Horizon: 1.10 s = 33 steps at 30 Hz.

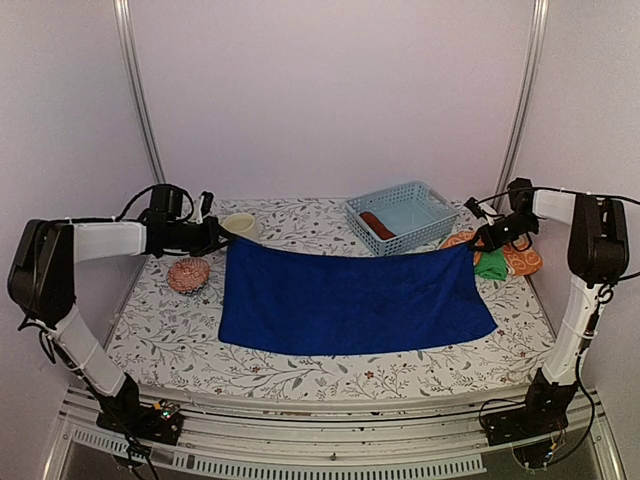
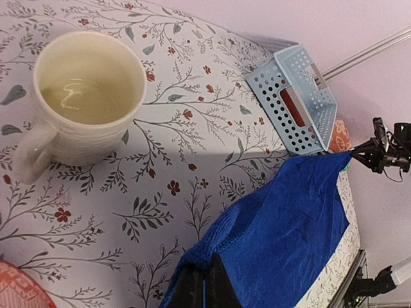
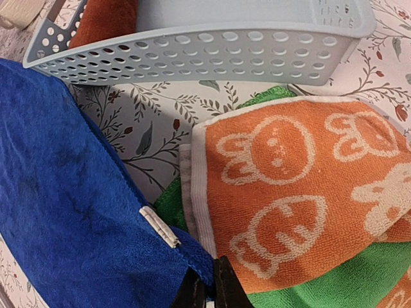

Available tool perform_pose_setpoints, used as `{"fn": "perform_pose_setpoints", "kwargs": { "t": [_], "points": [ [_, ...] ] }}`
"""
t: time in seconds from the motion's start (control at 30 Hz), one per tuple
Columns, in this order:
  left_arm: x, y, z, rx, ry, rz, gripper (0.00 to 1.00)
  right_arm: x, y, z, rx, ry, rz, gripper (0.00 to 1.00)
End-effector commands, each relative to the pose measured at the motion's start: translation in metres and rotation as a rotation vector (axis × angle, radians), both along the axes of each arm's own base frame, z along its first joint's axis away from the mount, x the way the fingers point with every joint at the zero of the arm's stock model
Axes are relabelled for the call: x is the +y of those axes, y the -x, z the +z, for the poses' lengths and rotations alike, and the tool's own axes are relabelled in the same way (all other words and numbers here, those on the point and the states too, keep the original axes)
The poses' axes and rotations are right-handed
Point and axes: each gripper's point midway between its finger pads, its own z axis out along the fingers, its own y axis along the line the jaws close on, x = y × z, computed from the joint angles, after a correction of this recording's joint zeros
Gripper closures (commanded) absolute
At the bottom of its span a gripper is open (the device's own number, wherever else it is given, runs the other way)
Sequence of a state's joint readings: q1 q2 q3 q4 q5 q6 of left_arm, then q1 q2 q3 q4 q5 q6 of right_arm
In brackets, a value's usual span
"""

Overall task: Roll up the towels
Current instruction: Flatten out the towel at the center of the board.

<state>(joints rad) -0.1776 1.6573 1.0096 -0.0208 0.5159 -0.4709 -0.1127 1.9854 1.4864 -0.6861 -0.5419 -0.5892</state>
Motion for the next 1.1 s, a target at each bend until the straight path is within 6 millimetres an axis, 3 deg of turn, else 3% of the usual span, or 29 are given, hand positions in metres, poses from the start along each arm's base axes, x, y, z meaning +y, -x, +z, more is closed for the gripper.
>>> {"fn": "perform_pose_setpoints", "kwargs": {
  "t": [0.0,0.23,0.53,0.67,0.77,0.93,1.07],
  "points": [
    [0.016,0.003,0.006,-0.032,-0.031,0.033,1.00,0.015,0.007,0.018,0.000,0.012,0.081,0.91],
    [0.028,0.006,-0.001,-0.003,-0.022,0.051,1.00,0.007,-0.010,0.013,0.000,0.057,0.024,0.91],
    [0.028,0.015,-0.018,0.072,-0.021,0.006,1.00,0.003,-0.004,0.003,0.017,0.069,0.012,0.92],
    [0.025,0.003,-0.018,0.063,0.017,-0.003,1.00,0.000,-0.011,-0.001,0.009,0.071,-0.004,0.91],
    [0.021,-0.012,-0.013,0.067,0.023,-0.012,0.85,-0.001,-0.016,0.003,0.020,0.061,-0.030,0.85],
    [0.017,-0.008,0.000,0.049,-0.064,-0.006,0.68,0.010,0.018,0.026,0.014,0.030,0.016,0.74],
    [0.002,0.028,-0.005,0.101,-0.140,-0.053,0.67,0.022,0.073,0.024,0.057,0.013,0.094,0.71]
  ]
}}
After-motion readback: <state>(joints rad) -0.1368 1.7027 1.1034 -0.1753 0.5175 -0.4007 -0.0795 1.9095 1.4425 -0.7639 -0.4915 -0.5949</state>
